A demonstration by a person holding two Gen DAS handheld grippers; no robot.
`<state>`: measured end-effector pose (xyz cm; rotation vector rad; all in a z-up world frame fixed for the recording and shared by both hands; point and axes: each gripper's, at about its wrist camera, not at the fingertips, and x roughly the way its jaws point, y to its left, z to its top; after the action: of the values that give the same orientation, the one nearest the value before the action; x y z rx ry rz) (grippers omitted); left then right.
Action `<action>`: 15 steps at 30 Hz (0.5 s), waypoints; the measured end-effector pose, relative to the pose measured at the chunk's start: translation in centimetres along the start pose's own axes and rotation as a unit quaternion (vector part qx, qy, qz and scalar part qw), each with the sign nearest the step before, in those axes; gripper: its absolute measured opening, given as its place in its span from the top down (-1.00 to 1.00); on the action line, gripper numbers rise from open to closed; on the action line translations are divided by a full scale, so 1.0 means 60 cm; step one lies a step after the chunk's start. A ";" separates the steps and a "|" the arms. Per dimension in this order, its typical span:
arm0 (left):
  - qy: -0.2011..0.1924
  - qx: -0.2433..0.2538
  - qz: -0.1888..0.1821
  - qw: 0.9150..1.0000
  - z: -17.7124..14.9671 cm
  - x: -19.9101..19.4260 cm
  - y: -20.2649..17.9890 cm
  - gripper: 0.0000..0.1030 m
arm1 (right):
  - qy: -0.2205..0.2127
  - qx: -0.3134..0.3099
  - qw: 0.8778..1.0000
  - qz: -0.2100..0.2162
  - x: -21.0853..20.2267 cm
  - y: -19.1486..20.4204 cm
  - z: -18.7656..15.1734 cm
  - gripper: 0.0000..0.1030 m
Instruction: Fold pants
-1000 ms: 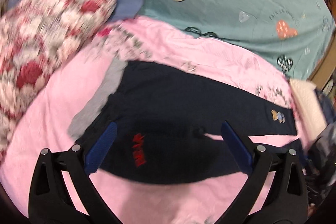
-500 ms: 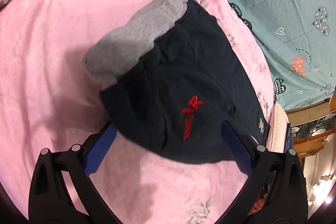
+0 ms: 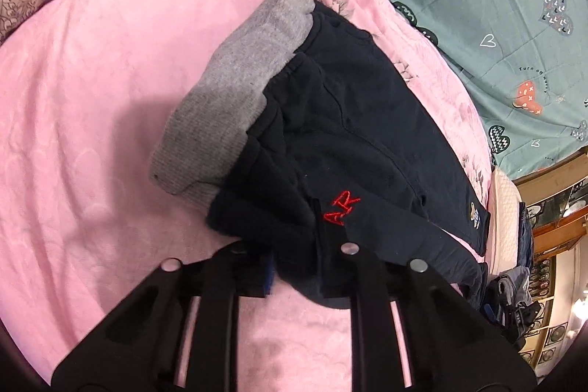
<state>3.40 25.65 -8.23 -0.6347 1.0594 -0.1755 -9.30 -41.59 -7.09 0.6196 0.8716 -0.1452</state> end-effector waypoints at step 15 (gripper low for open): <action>-0.022 0.019 -0.015 0.999 0.043 -0.070 -0.045 0.81 | 0.013 -0.135 0.990 0.037 -0.005 0.036 0.016 0.88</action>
<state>3.96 26.31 -2.70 -0.6177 1.0015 -0.2063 -8.09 -40.40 -5.46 0.4004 0.8747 0.0477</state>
